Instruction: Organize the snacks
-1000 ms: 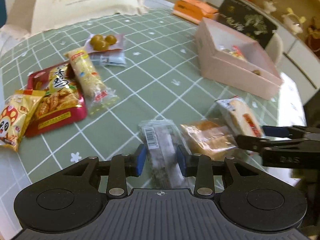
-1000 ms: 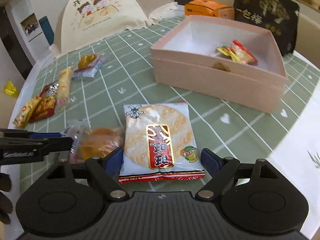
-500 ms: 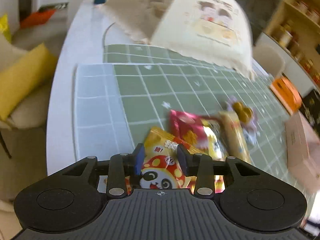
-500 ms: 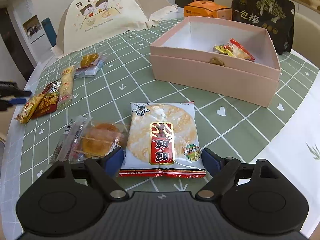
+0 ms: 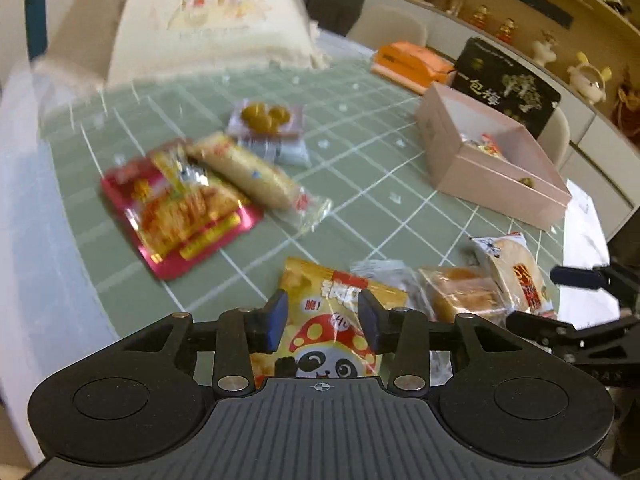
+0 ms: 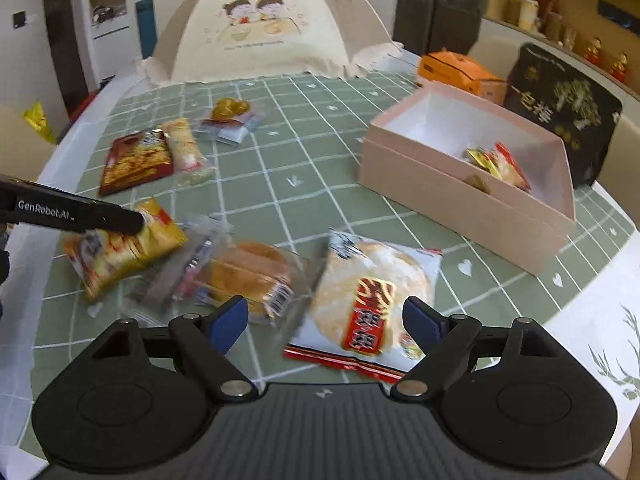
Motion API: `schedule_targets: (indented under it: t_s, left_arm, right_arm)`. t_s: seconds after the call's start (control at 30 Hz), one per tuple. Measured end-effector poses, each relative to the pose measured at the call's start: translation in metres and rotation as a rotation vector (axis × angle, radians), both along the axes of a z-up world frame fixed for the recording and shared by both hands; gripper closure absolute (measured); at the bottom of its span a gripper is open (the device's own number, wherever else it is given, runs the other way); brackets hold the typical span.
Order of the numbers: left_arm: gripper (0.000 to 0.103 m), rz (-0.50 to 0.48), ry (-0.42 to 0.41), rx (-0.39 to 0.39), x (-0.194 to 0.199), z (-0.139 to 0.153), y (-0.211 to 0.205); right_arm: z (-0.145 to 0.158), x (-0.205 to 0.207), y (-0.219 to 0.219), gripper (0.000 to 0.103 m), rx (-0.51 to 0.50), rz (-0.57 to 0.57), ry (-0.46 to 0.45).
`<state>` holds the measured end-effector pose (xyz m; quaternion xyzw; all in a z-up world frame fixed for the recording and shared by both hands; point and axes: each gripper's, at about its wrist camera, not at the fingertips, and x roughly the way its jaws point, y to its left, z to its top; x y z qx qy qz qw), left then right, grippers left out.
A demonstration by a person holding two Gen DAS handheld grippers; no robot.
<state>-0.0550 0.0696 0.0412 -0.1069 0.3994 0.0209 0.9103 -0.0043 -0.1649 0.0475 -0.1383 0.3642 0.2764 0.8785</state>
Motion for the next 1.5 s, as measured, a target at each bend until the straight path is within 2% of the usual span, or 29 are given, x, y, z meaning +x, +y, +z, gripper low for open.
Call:
schedule_targets:
  t_s: [0.1, 0.2, 0.27, 0.3, 0.33, 0.4, 0.43, 0.47, 0.53, 0.6, 0.73, 0.83, 0.9, 1.03, 1.17, 1.27, 1.37, 1.43, 1.5]
  left_arm:
    - [0.060, -0.082, 0.010, 0.080, -0.005, 0.013, -0.012]
    - [0.060, -0.175, 0.084, 0.201, 0.004, 0.007, -0.035]
    - [0.054, -0.200, 0.123, 0.270, 0.010, -0.003, -0.048]
    - [0.051, -0.200, 0.132, 0.280, 0.012, -0.006, -0.052]
    - [0.044, -0.201, 0.142, 0.282, 0.014, -0.009, -0.056]
    - [0.031, -0.204, 0.140, 0.259, 0.017, -0.014, -0.057]
    - [0.023, -0.208, 0.138, 0.213, 0.018, -0.014, -0.053]
    - [0.022, -0.203, 0.136, 0.164, 0.019, -0.014, -0.049]
    - [0.026, -0.176, 0.113, 0.128, 0.018, -0.010, -0.040]
    - [0.027, -0.136, 0.105, 0.193, 0.016, -0.009, -0.038]
    - [0.025, -0.086, 0.168, 0.205, 0.020, -0.016, -0.020]
    - [0.026, 0.003, 0.196, 0.195, 0.019, -0.021, 0.000]
    - [0.027, 0.067, 0.199, 0.159, 0.015, -0.021, 0.014]
    - [0.028, 0.088, 0.177, 0.075, 0.005, -0.017, 0.025]
    - [0.028, 0.133, 0.171, 0.049, -0.002, -0.016, 0.032]
    - [0.028, 0.165, 0.167, 0.043, -0.009, -0.017, 0.037]
    - [0.029, 0.164, 0.158, 0.017, -0.013, -0.016, 0.042]
    - [0.029, 0.149, 0.150, 0.000, -0.015, -0.016, 0.040]
    - [0.029, 0.139, 0.142, -0.008, -0.016, -0.017, 0.035]
  right_arm:
    - [0.003, -0.005, 0.000, 0.018, 0.001, 0.009, -0.012]
    - [0.000, -0.005, -0.005, 0.018, 0.016, 0.003, 0.012]
    - [-0.003, -0.004, -0.007, 0.018, 0.013, -0.005, 0.022]
    - [-0.005, -0.005, -0.008, 0.018, 0.011, -0.009, 0.025]
    - [-0.005, -0.006, -0.009, 0.018, 0.008, -0.010, 0.028]
    - [-0.005, -0.008, -0.012, 0.018, 0.006, 0.000, 0.024]
    - [-0.004, -0.010, -0.013, 0.018, 0.005, 0.005, 0.020]
    - [-0.003, -0.011, -0.013, 0.018, 0.004, 0.012, 0.015]
    - [-0.003, -0.013, -0.012, 0.018, 0.001, 0.020, 0.010]
    - [-0.003, -0.015, -0.011, 0.018, -0.001, 0.023, 0.003]
    - [-0.003, -0.019, -0.005, 0.018, 0.004, 0.065, 0.009]
    - [-0.001, -0.018, 0.001, 0.018, 0.036, 0.125, 0.056]
    - [0.000, -0.016, 0.009, 0.018, 0.058, 0.165, 0.086]
    - [-0.006, 0.000, 0.038, 0.018, 0.082, 0.191, 0.134]
    - [-0.012, 0.019, 0.074, 0.017, 0.064, 0.149, 0.115]
    - [-0.017, 0.018, 0.096, 0.017, -0.008, 0.154, 0.058]
    - [-0.013, 0.006, 0.093, 0.018, -0.020, 0.164, -0.007]
    - [-0.010, 0.003, 0.081, 0.018, -0.002, 0.160, 0.001]
    - [-0.013, 0.004, 0.071, 0.018, -0.036, 0.144, 0.004]
